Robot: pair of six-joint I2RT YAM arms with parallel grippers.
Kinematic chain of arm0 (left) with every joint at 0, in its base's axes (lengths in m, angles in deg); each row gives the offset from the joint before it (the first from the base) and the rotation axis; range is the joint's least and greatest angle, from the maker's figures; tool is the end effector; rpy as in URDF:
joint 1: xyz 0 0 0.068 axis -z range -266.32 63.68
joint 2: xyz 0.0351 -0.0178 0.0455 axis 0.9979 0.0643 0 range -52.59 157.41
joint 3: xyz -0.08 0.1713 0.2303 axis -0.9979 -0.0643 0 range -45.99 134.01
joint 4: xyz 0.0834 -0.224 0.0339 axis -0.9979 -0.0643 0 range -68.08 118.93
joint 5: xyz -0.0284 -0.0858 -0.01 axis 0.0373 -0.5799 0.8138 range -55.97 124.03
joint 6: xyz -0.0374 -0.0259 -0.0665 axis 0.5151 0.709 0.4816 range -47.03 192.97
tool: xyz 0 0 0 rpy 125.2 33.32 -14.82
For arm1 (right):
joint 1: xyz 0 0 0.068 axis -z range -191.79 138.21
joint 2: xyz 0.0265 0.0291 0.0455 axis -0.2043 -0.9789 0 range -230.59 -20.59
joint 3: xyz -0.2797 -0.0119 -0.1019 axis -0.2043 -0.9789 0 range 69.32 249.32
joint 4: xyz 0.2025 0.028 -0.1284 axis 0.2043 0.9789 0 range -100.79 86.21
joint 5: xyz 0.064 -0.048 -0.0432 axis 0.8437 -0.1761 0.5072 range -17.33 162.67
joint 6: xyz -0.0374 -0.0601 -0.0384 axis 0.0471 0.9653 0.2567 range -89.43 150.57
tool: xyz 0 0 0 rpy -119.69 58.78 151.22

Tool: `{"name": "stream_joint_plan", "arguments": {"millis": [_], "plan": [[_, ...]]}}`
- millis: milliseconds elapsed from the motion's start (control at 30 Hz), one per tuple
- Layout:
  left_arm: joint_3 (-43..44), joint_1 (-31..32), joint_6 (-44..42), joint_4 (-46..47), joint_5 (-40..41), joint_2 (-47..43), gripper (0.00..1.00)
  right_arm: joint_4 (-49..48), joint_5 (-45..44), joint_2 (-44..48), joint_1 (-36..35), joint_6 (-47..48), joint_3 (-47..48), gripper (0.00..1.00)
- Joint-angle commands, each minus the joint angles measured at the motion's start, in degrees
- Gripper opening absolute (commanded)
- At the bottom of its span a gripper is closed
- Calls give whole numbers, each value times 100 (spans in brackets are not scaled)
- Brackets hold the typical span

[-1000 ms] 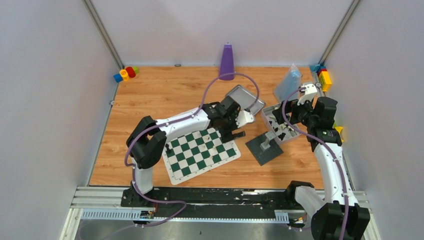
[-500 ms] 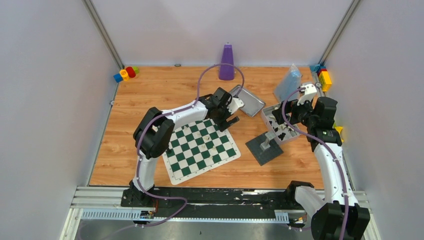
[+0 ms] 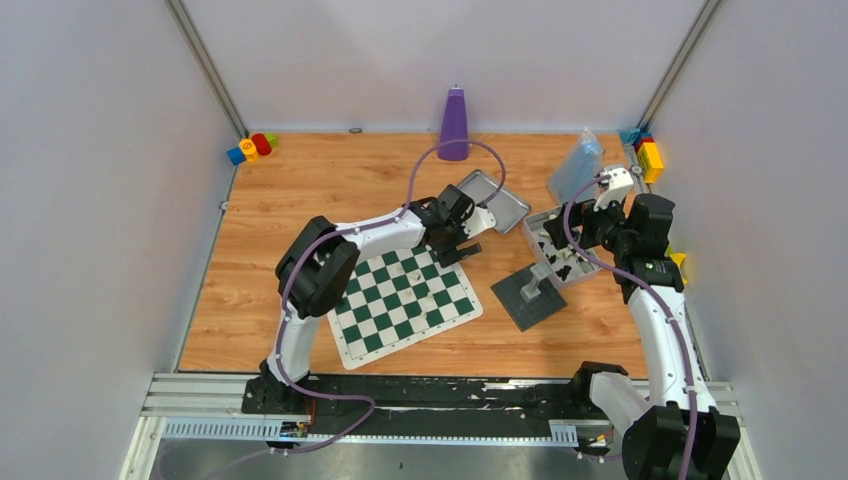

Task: Set up the chess pieces on the board
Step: Adjust the chessboard at the center of the board.

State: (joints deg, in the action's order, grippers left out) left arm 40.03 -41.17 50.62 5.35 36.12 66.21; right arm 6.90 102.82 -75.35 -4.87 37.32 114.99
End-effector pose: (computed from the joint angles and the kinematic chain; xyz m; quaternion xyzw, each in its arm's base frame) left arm 0.3261 -0.3241 0.1774 0.5273 0.7987 -0.0401 0.2870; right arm 0.2055 0.0103 0.3138 -0.1351 0.8225 0.1598 0.5289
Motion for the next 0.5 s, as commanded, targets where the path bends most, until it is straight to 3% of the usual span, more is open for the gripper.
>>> {"name": "stream_joint_plan", "arguments": {"millis": [0, 467], "plan": [[-157, 344, -314, 176, 98, 150, 97, -108, 112, 44, -15, 73, -14, 100], [-674, 1109, -763, 362, -428, -106, 96, -82, -79, 14, -15, 73, 12, 100]]}}
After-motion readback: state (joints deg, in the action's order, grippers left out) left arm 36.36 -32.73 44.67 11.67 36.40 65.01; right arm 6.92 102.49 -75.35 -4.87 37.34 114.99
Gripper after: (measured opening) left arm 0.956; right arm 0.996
